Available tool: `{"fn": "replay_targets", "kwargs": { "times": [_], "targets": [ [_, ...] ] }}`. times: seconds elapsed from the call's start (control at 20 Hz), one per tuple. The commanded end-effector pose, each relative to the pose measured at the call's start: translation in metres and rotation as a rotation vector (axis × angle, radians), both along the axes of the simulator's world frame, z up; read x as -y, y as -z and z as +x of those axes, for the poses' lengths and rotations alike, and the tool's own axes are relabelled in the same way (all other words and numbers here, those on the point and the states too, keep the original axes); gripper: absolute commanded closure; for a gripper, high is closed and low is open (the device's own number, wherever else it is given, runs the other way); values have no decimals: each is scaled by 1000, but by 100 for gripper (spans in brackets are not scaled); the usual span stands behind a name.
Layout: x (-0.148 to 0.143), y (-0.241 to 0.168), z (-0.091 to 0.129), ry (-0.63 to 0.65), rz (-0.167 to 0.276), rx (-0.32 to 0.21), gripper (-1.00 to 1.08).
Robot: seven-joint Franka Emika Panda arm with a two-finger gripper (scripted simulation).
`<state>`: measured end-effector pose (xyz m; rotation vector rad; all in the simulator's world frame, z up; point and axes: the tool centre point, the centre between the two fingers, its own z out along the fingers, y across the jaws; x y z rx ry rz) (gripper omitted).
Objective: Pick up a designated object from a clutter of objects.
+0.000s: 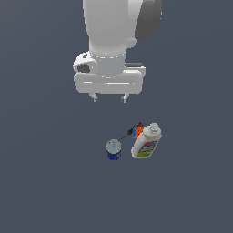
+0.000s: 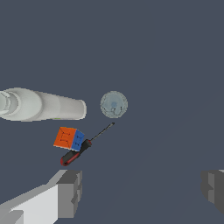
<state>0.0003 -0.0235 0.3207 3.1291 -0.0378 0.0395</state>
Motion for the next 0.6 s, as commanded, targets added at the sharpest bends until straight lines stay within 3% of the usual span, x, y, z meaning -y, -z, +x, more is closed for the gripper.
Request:
{"fn": "replay_targets", "kwargs": {
  "times": [0.0,0.55],
  "targets": [
    [0,0,0,0,0,0,-92],
    [31,-18,2,58,-11,22,-92]
  ]
}}
